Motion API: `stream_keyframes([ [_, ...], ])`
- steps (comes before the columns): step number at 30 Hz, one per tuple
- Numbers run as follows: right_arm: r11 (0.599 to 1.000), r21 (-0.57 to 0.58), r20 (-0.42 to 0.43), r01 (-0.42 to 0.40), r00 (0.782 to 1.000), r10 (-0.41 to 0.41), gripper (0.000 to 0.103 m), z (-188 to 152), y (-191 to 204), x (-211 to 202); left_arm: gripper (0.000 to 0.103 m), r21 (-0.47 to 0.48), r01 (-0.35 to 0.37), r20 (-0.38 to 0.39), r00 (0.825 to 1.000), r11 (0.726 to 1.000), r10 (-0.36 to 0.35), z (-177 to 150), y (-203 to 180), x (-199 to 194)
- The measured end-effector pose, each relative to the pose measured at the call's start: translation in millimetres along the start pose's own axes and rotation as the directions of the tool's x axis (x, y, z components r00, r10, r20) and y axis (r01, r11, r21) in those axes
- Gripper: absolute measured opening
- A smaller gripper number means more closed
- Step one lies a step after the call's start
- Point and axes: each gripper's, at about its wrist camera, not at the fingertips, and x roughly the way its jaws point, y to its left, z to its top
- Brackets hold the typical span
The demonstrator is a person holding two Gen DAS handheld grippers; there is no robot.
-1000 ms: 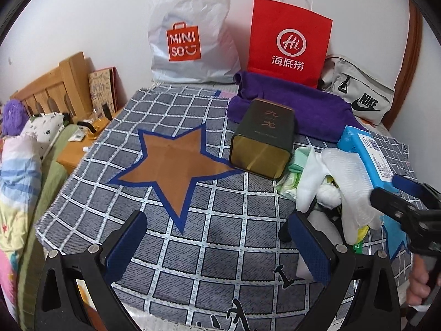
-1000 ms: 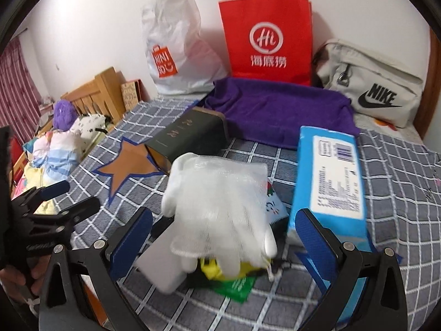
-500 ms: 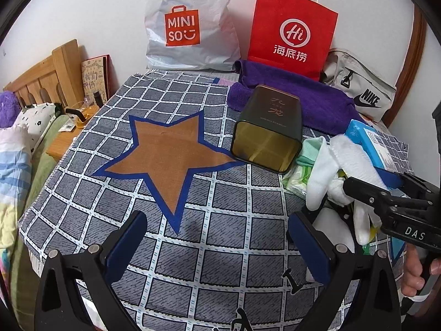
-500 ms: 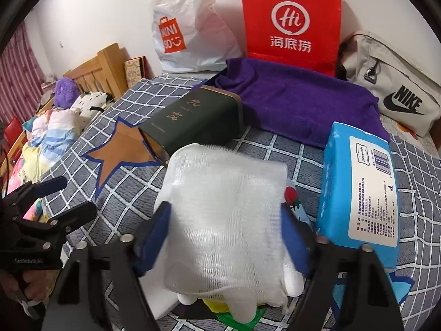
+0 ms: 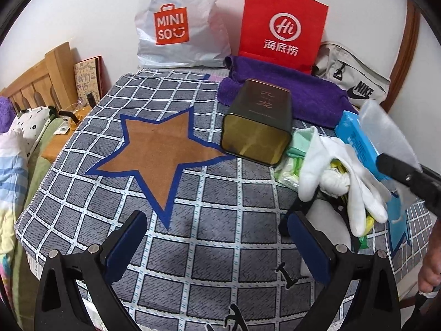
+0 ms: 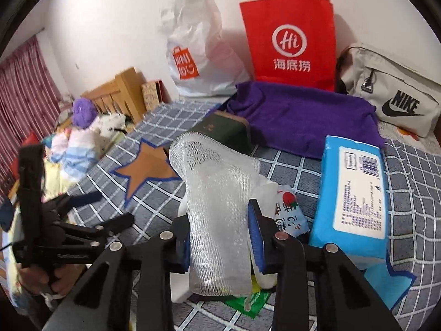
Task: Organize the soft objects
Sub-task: 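Grasp the white sponge block with the left tool while the right tool lifts the mesh bag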
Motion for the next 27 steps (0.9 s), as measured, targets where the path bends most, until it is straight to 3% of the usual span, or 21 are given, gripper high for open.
stream_keyframes([
  [12,0.986,0.058,-0.034,0.155,0.988,-0.153,0.03,-52,-48,-54,0.102,0.119,0.134,-0.048,0.991,0.984,-0.129,-12,-50,0],
  [18,0.971,0.126,-0.08,0.202,0.978,-0.193,0.029,-84,-79,-54,0.102,0.216,0.134,-0.108,0.988,0.967,-0.112,-26,-86,11],
  [21,0.963,0.161,-0.106,0.215,0.974,-0.2,0.025,-94,-91,-47,0.082,0.257,0.119,-0.127,0.988,0.959,-0.089,-31,-100,21],
  [23,0.958,0.173,-0.112,0.228,0.971,-0.211,0.021,-99,-95,-42,0.053,0.261,0.143,-0.153,0.983,0.955,-0.105,-33,-103,27],
  [24,0.957,0.178,-0.117,0.23,0.97,-0.212,0.017,-101,-96,-41,0.047,0.241,0.19,-0.18,0.972,0.952,-0.149,-33,-103,28],
  [27,0.954,0.2,-0.126,0.222,0.972,-0.2,0.011,-107,-101,-37,0.047,0.249,0.189,-0.156,0.976,0.95,-0.153,-31,-102,17],
])
